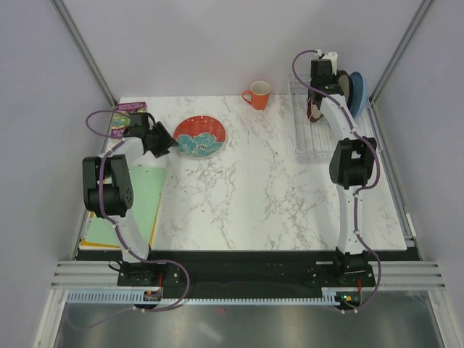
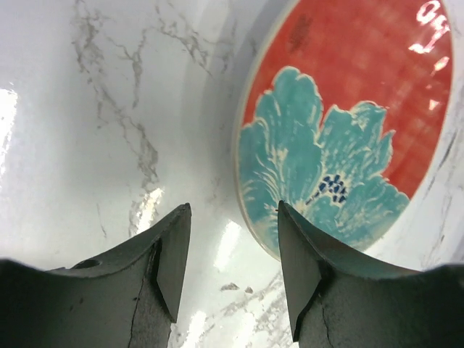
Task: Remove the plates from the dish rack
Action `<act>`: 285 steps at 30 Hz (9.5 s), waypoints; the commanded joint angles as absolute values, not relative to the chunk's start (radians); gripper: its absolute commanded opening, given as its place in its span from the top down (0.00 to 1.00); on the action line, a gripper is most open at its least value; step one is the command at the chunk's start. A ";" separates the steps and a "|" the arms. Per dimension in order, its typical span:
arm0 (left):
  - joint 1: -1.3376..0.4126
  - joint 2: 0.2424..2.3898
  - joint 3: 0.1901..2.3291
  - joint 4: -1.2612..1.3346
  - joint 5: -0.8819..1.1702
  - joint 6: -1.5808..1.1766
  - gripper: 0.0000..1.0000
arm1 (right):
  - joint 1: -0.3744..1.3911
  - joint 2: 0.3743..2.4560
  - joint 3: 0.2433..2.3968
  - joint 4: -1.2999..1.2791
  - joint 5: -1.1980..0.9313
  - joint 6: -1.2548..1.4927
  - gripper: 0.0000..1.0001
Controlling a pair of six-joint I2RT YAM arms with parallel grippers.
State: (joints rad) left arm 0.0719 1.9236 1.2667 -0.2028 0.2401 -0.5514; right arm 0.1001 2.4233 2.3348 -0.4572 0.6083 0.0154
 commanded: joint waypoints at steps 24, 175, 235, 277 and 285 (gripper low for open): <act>-0.060 1.617 1.154 -0.207 0.287 -0.495 0.25 | 0.221 2.174 2.180 -0.086 1.019 -0.304 1.00; 0.133 2.016 1.410 -0.086 0.468 -0.499 0.07 | 0.026 1.916 1.916 -0.419 0.532 0.118 0.02; -0.049 1.661 1.218 -0.066 0.488 -0.520 0.00 | 0.037 2.203 2.191 -0.075 0.876 -0.301 1.00; -0.054 1.548 1.028 0.274 0.814 -0.729 0.00 | 0.218 1.537 1.778 -0.339 0.246 0.201 1.00; -0.110 1.540 0.924 0.466 0.836 -0.837 0.00 | 0.314 1.395 1.562 -0.276 -0.038 0.417 1.00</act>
